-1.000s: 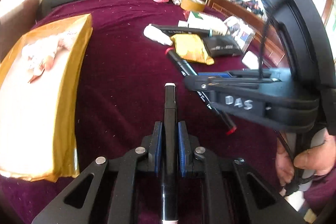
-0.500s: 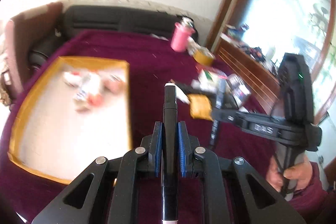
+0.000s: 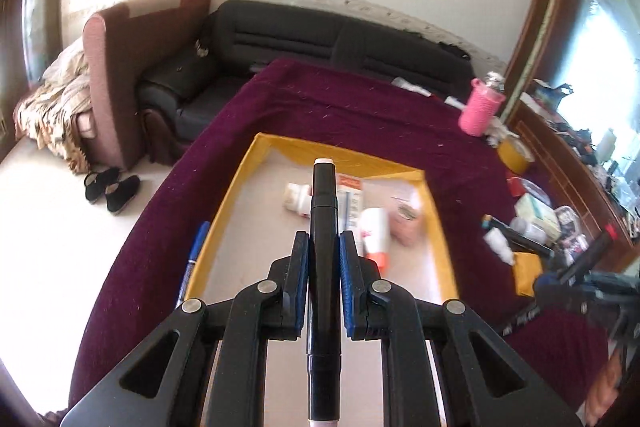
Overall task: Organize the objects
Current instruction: 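Lower the markers into the tray and open both grippers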
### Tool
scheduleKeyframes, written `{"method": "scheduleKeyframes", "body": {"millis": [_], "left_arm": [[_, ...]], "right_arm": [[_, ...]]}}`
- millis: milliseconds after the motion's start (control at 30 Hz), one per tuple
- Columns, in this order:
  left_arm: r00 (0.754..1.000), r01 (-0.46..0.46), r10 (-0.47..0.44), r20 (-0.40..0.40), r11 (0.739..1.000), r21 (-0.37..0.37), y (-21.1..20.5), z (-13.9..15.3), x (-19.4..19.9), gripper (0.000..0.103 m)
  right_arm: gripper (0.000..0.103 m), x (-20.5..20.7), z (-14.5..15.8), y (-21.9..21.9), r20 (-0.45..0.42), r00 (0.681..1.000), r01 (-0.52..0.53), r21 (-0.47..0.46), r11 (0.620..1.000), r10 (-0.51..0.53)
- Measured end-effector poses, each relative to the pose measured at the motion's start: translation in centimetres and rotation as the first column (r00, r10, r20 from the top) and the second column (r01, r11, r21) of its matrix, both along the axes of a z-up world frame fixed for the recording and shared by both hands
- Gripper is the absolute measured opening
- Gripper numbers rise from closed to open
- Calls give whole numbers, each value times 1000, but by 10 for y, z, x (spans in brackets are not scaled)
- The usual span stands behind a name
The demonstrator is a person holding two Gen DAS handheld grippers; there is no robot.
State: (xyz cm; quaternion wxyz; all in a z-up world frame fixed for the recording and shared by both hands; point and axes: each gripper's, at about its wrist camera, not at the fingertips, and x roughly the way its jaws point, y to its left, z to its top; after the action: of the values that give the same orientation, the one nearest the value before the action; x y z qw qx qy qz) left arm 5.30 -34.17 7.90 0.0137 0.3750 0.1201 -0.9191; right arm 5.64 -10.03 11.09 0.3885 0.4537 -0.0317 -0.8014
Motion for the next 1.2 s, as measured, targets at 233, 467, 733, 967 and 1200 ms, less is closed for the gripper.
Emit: {"method": "scheduleKeyframes", "body": {"millis": [233,467,733,967,1200], "left_arm": [[989,-52,53,139,999,-7,-9,-33,-39,12],[961,-96,97,259,995,-17,-21,-62,-66,12],[953,-143,141,267,990,-11,-30,-62,-70,12],[952,-162,156,263,987,2,-36,-62,-70,13],[961,-176,152,230,981,86,-40,-54,-68,28]], "right_arm": [[13,-40,-40,-46,83,996,8,81,997,-15],[14,-81,-58,-66,140,989,29,125,992,-46],[14,-111,-84,-78,147,985,56,221,974,-90],[14,-126,-83,-84,66,990,102,290,952,-126],[30,-138,-65,-71,108,981,142,171,975,-162]]}}
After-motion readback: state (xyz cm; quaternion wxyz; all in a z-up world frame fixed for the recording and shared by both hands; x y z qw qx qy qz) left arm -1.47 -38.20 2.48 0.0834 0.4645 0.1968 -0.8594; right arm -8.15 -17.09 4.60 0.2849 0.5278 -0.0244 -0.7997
